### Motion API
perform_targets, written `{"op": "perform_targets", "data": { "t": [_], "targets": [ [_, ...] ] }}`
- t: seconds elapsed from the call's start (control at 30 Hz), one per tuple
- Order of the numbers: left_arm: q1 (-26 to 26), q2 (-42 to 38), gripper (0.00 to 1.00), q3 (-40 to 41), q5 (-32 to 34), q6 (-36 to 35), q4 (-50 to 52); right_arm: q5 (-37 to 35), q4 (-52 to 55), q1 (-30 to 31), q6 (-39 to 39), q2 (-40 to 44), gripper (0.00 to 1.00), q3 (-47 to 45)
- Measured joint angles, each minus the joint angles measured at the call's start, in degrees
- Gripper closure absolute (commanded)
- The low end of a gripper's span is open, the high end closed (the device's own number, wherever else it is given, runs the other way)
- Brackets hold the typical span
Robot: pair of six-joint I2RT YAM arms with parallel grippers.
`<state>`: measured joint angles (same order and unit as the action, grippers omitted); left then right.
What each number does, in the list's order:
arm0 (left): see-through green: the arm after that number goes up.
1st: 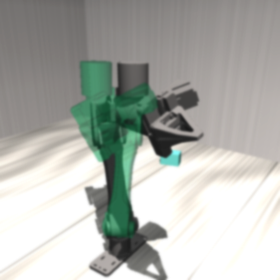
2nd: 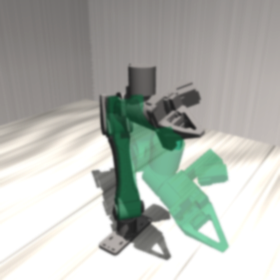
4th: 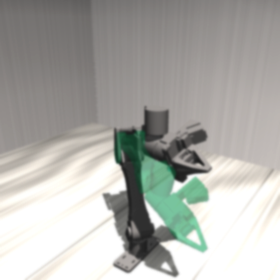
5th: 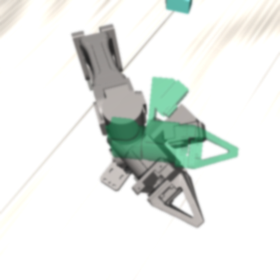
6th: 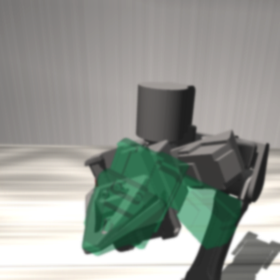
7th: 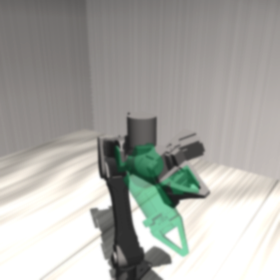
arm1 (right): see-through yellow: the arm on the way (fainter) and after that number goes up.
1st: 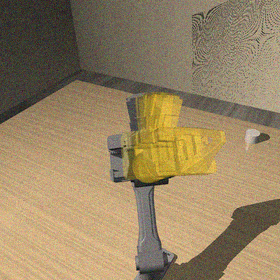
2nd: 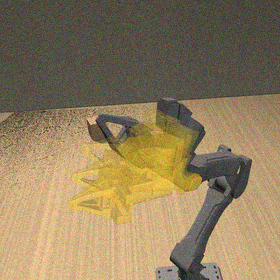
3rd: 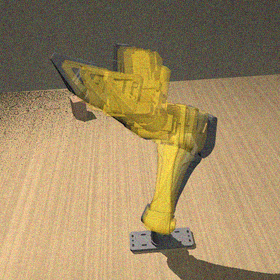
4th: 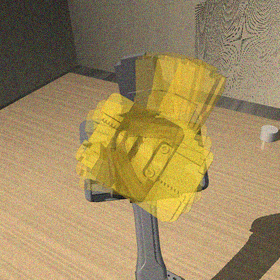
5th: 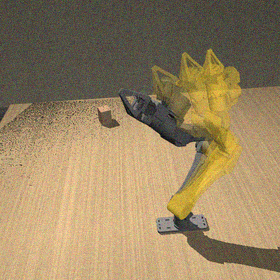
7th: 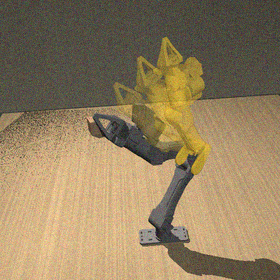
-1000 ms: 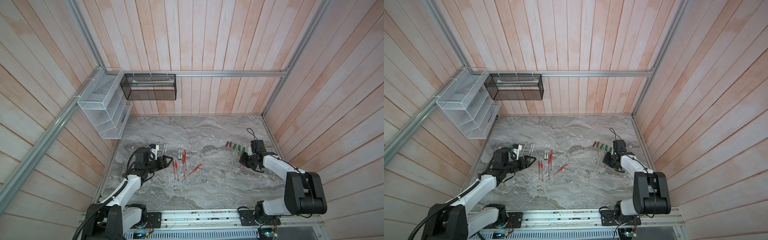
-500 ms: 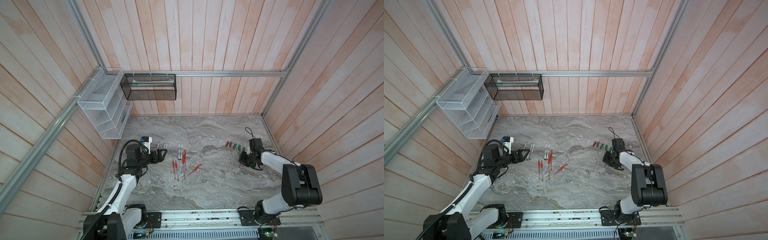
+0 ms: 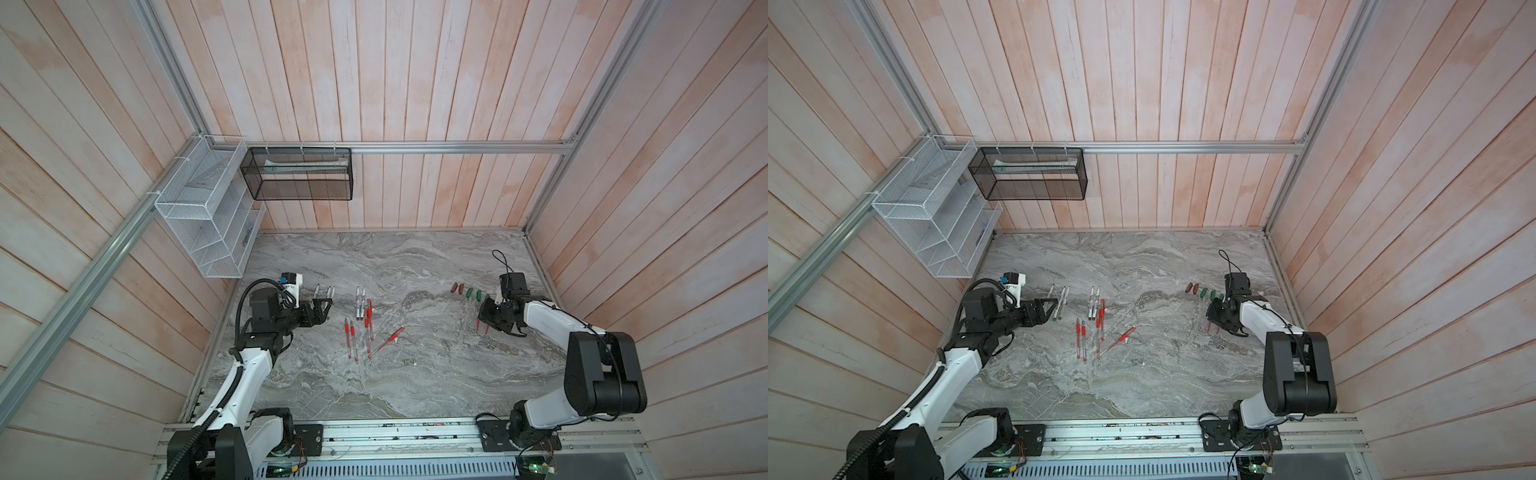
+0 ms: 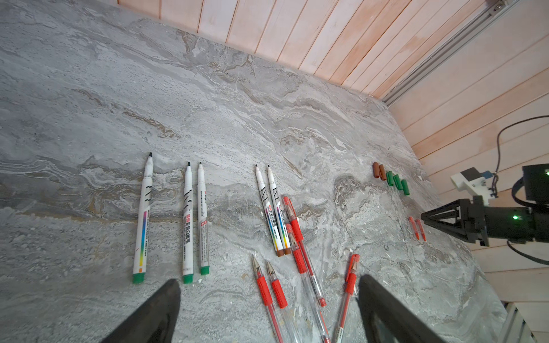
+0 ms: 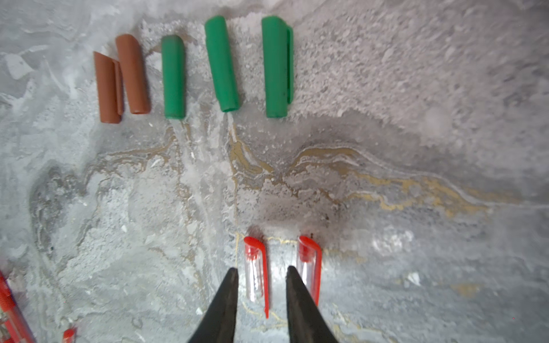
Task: Remove pen caps from pens
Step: Place the pen cap to the middle-right of the table, then pick up the pen from the center of the table.
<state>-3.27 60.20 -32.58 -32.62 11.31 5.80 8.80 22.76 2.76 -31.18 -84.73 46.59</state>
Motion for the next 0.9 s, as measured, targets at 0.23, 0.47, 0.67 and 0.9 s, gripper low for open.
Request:
{"op": "perform_targets", "data": {
  "t": [0.23, 0.47, 0.67, 0.9],
  "targets": [
    [-0.8, 0.0, 0.0, 0.0, 0.3, -0.8, 0.0, -2.2, -1.3, 11.7, -5.9, 3.7, 0.56, 0.6],
    [-1.6, -0.3, 0.0, 0.0, 1.4, -1.6, 0.2, -6.4, -4.5, 27.8, -13.6, 0.3, 0.41, 1.0],
    [-2.3, -0.6, 0.0, 0.0, 1.6, -1.9, 0.4, -10.7, -4.6, 36.0, -16.9, -4.5, 0.4, 4.6],
    [-2.7, -1.1, 0.0, 0.0, 1.6, -2.1, 0.4, -14.8, -3.7, 42.5, -17.9, -10.0, 0.4, 11.4]
  ]
}}
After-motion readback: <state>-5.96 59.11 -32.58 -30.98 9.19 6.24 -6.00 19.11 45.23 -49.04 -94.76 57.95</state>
